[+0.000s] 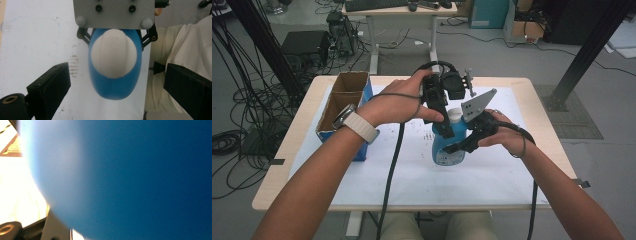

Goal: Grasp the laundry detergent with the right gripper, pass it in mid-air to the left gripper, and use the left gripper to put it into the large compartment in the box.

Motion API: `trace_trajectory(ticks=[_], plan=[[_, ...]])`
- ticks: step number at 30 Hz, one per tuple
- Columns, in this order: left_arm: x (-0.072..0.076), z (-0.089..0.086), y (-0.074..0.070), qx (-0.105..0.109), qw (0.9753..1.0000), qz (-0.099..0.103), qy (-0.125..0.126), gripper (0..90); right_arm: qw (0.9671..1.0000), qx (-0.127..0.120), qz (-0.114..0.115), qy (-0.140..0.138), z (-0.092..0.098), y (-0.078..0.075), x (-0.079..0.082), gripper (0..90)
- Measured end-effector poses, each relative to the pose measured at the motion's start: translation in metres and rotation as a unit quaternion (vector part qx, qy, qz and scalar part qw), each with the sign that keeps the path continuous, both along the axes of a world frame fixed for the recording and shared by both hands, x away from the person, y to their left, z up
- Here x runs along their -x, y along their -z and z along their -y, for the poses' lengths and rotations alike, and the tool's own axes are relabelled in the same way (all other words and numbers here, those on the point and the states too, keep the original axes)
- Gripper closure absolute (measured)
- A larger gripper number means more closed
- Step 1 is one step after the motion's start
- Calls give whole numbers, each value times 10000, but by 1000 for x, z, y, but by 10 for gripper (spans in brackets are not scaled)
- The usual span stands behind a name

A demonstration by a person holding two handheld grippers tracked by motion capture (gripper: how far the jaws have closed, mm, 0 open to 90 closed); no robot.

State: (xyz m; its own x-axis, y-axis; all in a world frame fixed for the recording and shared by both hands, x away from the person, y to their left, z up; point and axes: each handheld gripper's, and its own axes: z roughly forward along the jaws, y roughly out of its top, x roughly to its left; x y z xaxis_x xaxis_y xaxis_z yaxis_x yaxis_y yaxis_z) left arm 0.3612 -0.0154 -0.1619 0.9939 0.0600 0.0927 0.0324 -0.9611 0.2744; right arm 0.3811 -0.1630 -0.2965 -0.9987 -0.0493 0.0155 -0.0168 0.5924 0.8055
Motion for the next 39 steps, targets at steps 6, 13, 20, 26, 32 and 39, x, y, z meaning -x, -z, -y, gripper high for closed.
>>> trace_trajectory(ticks=[6,13,20,26,32,39], plan=[[0,1,1,2,10000,-7,-11,75,10000,-9,1,-4,-1,0,1,434],[-1,2,3,-1,10000,10,-14,75,10000,-4,-14,4,-1,-2,1,434],[-4,3,7,-7,10000,-23,-56,76,10000,18,-4,41,-1,-2,2,434],[-5,5,12,57,9999,-62,-81,78,10000,36,84,21,-1,-4,3,434],[-5,9,17,107,9998,-115,-130,81,9999,87,51,80,-1,-4,4,434],[-8,12,21,-40,9999,-132,49,86,9999,68,98,39,-2,-4,4,434]])
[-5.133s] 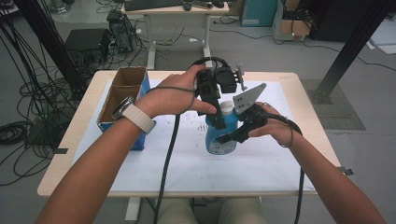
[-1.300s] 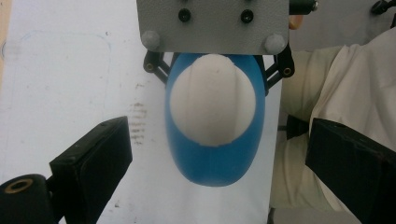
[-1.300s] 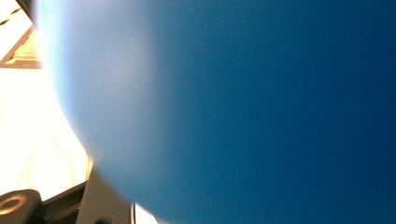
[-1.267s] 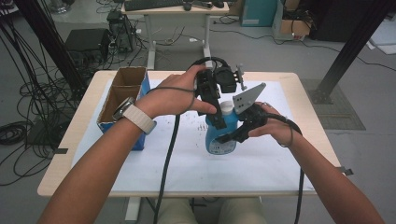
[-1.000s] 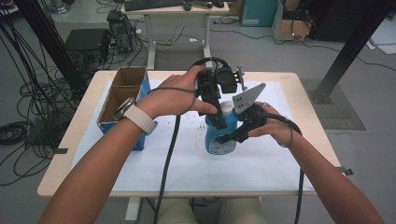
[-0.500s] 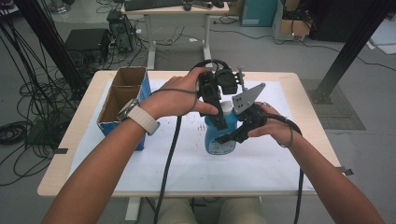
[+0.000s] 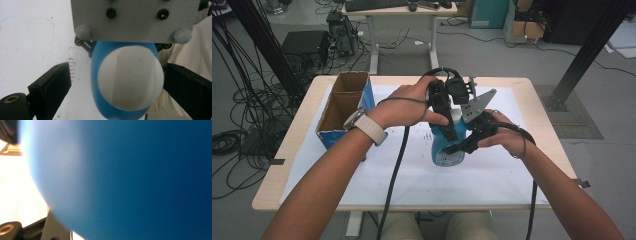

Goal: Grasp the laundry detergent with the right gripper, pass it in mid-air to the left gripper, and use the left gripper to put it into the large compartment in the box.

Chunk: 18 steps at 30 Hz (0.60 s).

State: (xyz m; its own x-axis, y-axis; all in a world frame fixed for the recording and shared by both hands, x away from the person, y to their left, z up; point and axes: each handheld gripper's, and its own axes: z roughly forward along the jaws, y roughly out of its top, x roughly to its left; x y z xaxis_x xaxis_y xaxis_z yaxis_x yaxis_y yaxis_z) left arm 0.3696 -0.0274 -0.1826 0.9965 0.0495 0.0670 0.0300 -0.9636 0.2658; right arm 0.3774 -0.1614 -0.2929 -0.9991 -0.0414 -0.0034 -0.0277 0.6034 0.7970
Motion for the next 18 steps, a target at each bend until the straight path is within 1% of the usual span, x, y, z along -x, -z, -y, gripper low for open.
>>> trace_trajectory(ticks=[7,9,16,17,18], plan=[[-1,3,3,8,10000,-50,59,123,10000,-4,15,-6,0,0,1,434],[-1,3,4,-14,9999,-89,80,151,10000,3,11,-3,0,0,1,434],[-1,4,6,-28,9998,-159,128,199,10000,23,5,-5,0,0,1,434],[-1,4,6,-22,9998,-154,147,205,10000,-21,54,-66,-1,1,0,434],[-1,4,7,-23,9998,-169,133,218,10000,-26,57,-71,-1,1,0,433]])
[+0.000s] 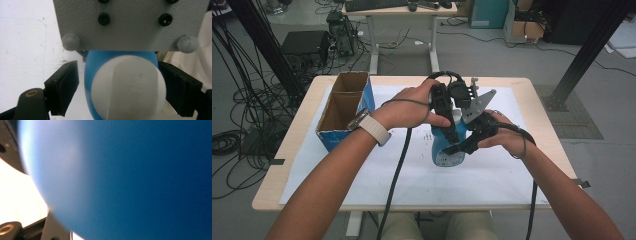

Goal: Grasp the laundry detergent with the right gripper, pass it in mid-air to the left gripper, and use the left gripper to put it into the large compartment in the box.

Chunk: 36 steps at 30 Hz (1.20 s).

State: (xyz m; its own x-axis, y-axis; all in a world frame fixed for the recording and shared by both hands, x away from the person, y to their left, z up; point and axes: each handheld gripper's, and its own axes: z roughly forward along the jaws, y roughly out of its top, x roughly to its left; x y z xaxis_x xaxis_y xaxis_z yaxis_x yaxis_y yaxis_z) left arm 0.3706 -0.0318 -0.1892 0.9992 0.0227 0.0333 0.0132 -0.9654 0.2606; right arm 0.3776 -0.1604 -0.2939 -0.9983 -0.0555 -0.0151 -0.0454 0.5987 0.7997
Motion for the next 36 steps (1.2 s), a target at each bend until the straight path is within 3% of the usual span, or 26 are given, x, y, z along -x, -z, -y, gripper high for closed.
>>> trace_trajectory(ticks=[5,7,10,12,13,36], plan=[[0,1,2,-16,10000,-31,7,261,9999,-46,80,-75,-1,1,-2,434],[-1,0,2,-39,10000,-15,-23,338,9999,-54,130,-88,-2,2,-2,434],[0,0,3,-47,10000,-43,2,371,9999,-51,127,-80,-3,3,-2,434],[0,1,3,-92,10000,-23,30,372,10000,19,53,-33,-2,3,-1,434],[0,1,3,-92,10000,-23,30,373,9997,159,-98,141,-1,2,2,434],[1,1,4,-80,10000,-31,-3,375,9997,168,-100,173,1,3,3,434]])
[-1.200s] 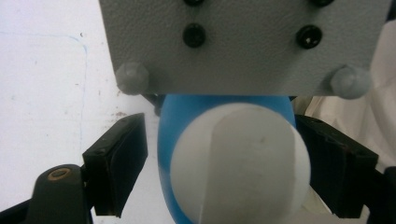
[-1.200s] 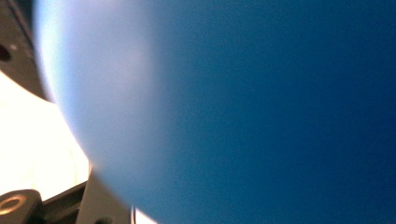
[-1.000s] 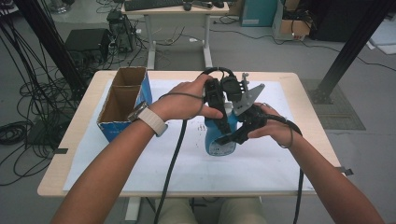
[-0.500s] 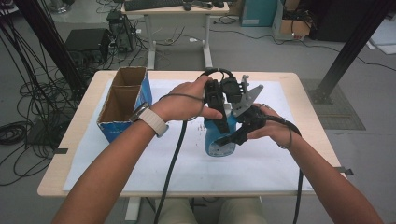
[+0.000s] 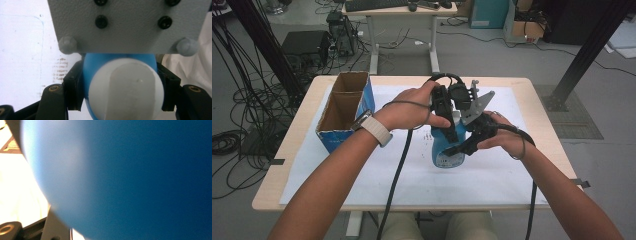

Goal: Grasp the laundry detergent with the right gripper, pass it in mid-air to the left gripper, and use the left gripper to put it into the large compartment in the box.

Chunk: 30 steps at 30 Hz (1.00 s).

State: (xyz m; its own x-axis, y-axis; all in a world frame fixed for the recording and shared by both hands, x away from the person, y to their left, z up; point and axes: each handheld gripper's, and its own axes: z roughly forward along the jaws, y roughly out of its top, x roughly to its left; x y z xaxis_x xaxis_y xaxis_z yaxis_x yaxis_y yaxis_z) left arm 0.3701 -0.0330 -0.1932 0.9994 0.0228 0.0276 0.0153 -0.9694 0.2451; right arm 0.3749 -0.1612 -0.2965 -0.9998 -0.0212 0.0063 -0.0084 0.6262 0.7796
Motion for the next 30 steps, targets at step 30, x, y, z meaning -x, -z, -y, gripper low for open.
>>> trace_trajectory(ticks=[30], plan=[[-1,1,1,-1,10000,-14,30,374,10000,9,-5,6,1,1,1,434]])
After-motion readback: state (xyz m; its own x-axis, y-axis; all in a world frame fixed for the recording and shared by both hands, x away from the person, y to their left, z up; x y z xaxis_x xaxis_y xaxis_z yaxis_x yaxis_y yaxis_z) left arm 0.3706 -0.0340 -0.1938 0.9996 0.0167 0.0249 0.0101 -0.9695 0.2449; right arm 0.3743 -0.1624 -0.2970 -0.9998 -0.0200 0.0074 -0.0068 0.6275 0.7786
